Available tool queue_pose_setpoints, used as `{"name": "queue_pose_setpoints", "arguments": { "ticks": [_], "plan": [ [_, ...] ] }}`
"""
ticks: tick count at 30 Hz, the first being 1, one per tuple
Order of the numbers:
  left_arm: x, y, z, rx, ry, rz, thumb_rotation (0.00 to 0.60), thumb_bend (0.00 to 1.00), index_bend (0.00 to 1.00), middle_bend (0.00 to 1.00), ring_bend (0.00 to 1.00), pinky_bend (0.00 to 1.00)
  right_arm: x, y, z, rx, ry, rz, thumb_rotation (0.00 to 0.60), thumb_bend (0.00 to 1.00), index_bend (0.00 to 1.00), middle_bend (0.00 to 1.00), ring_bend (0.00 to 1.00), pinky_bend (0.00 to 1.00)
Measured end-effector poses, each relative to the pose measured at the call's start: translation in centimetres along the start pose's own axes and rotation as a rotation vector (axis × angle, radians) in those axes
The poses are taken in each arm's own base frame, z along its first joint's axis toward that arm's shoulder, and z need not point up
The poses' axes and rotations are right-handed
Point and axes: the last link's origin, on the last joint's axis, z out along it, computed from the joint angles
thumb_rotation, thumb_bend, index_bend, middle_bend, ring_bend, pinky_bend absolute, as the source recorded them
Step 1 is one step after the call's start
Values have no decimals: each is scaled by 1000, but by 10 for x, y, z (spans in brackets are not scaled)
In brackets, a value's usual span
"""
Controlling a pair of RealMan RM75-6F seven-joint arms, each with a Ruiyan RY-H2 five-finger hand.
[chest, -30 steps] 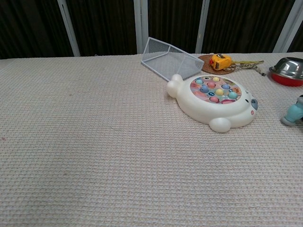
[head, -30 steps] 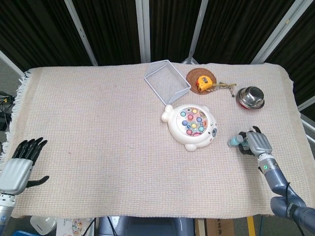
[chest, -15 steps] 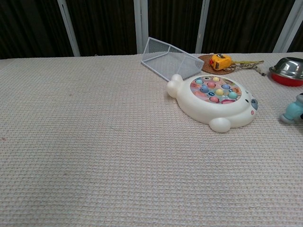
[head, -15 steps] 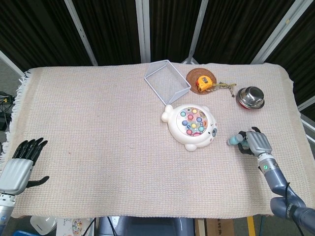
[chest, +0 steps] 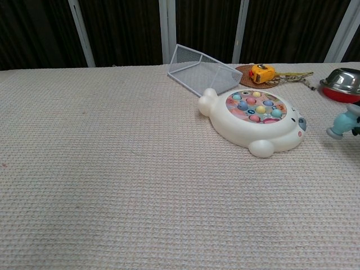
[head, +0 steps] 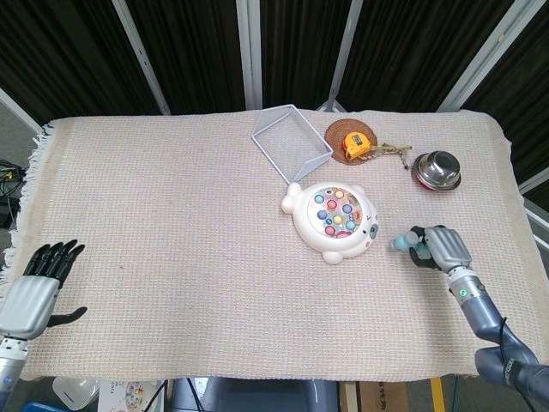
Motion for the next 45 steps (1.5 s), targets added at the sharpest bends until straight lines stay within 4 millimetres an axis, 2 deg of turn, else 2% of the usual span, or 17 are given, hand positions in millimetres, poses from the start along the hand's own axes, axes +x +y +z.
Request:
{"name": "queue_pose_setpoints", "arguments": {
  "ticks": [8, 14, 18, 27, 33, 45],
  "plan": [
    [3, 4, 3, -16, 5, 11, 600, 79, 0, 0, 0, 0, 18, -32, -4, 118, 16, -29, 600, 863, 890, 753, 574, 339],
    [5, 7, 5, -29, 13, 17, 600, 79, 0, 0, 0, 0, 38, -69, -1, 221, 22, -100, 600, 870, 904, 764, 585, 349],
    [6, 9, 6, -34, 14, 20, 600, 79, 0, 0, 0, 0, 48, -96, 8, 269, 2, -171, 600, 873, 913, 768, 591, 352],
    [4, 7, 8, -26, 1, 16, 600, 79, 0, 0, 0, 0, 60, -132, 35, 268, -44, -288, 600, 885, 928, 777, 602, 352],
    [1, 4, 9, -16, -10, 11, 600, 79, 0, 0, 0, 0, 60, -140, 50, 233, -70, -362, 600, 886, 932, 779, 605, 352],
    [-2, 4, 11, -15, -19, 7, 600, 79, 0, 0, 0, 0, 56, -130, 60, 148, -101, -434, 600, 887, 936, 781, 606, 352]
  ]
}}
